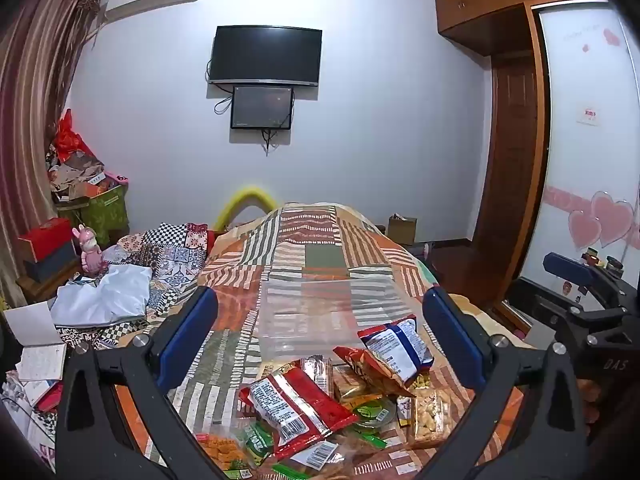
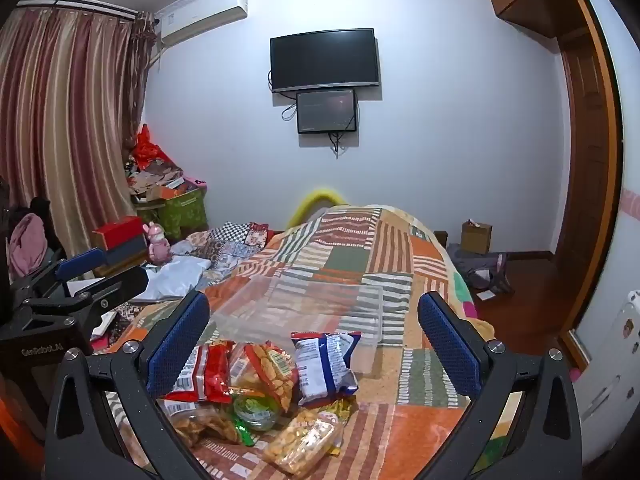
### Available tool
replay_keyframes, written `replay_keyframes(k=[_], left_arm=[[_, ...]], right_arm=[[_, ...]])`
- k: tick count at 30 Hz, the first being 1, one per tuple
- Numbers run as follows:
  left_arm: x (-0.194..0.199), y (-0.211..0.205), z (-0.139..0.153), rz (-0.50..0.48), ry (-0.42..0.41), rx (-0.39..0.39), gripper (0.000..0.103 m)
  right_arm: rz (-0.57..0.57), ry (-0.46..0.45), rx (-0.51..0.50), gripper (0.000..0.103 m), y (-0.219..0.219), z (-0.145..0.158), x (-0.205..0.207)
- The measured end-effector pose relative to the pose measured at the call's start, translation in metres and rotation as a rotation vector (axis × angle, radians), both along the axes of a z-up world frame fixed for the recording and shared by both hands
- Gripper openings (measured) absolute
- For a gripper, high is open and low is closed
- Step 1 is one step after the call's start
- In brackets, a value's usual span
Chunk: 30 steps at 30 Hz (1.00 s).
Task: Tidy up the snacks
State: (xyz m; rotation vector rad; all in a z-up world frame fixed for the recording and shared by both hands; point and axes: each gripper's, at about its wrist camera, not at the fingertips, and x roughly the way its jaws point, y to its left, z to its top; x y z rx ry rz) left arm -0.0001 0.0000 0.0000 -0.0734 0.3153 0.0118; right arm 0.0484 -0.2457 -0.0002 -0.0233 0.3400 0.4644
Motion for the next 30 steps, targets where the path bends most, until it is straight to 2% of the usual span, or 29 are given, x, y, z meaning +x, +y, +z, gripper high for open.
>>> replay_keyframes(k=[10,30], left_arm=[[0.0017,0.0062,0.0011,-0.015,0.004,-0.013,0.103],[0.0017,0.0,0.0036,-0.011,0.01,0.015,0.103]], right_arm=[[-0.009,0.007,0.013,0.103,-0.0014,-0.0007,-0.0013],[-0.008,0.027,0.022,0.103,0.0014,-0.0081,0.0033]])
